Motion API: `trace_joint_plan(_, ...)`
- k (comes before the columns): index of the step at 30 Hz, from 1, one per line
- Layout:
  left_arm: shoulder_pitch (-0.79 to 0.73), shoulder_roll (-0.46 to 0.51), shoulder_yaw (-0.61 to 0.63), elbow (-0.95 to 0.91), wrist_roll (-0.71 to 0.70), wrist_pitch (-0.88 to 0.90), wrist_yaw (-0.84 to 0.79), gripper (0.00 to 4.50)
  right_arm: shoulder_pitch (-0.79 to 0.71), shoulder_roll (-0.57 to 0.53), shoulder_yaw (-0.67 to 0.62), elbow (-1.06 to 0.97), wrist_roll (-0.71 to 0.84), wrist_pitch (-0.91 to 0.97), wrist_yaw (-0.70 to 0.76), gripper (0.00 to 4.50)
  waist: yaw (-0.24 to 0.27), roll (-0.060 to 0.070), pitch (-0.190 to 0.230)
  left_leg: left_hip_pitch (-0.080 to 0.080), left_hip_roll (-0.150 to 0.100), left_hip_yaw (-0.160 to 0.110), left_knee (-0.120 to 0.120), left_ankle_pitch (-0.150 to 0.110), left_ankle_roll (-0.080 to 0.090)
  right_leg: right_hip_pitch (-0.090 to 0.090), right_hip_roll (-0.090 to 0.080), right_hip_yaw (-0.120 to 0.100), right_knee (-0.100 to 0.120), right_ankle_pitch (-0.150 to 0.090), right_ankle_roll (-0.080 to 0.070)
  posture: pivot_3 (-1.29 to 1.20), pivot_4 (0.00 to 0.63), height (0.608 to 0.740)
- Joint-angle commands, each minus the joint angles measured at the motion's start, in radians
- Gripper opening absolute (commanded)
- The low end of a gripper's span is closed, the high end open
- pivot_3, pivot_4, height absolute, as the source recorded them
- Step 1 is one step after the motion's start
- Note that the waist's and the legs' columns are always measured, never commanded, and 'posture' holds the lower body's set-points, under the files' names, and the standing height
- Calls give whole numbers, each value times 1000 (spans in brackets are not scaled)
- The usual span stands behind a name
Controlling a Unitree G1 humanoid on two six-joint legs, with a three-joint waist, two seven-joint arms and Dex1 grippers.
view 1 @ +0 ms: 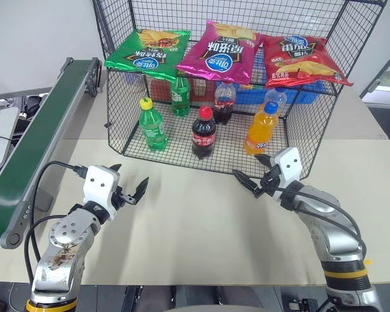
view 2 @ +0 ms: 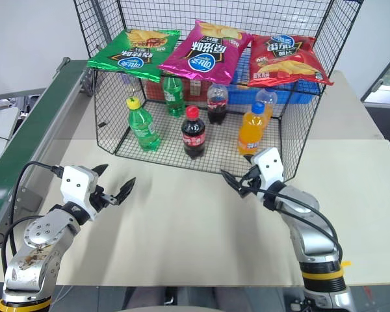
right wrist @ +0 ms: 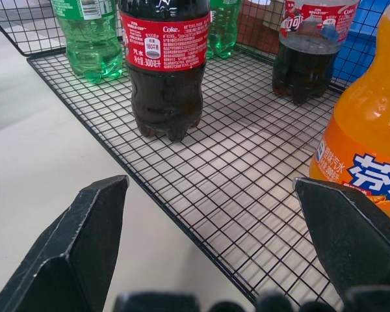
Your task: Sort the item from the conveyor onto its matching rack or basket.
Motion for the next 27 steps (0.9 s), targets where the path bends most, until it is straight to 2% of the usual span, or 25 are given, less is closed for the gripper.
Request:
trace_joint_plan(1, 17, -6, 10, -49, -22, -35, -14, 4433, -4, -12, -31, -12, 15, -48, 17, 4500, 0, 0, 0, 0, 0, 0, 0, 0, 0, 0, 0, 0, 0, 0, 0, 0, 150, 740)
trace_joint_plan(6, 24, -54, 14, -77, -67, -63, -15, 4433, 9, -32, -57, 12, 32, -78, 51, 4500, 2, 0, 0, 0, 0, 0, 0, 0, 0, 0, 0, 0, 0, 0, 0, 0, 150, 740)
trace_joint_plan(19, 54, -56, 34, -50, -75, -96, -21, 4433, 11, 20, 4, -20, 5, -75, 24, 4500, -1, 0, 0, 1, 0, 0, 0, 0, 0, 1, 0, 0, 0, 0, 0, 0, 150, 740)
trace_joint_plan(23, 24, -76, -4, -58, -63, -82, 7, 4433, 0, 11, 3, -37, 17, -63, 29, 4500, 2, 0, 0, 1, 0, 0, 0, 0, 0, 1, 0, 0, 0, 0, 0, 0, 150, 740)
trace_joint_plan(27, 2, -59, 21, -45, -82, -81, -4, 4433, -8, 20, 22, -83, 15, -31, 9, 4500, 0, 0, 0, 1, 0, 0, 0, 0, 0, 1, 0, 0, 0, 0, 0, 0, 150, 740)
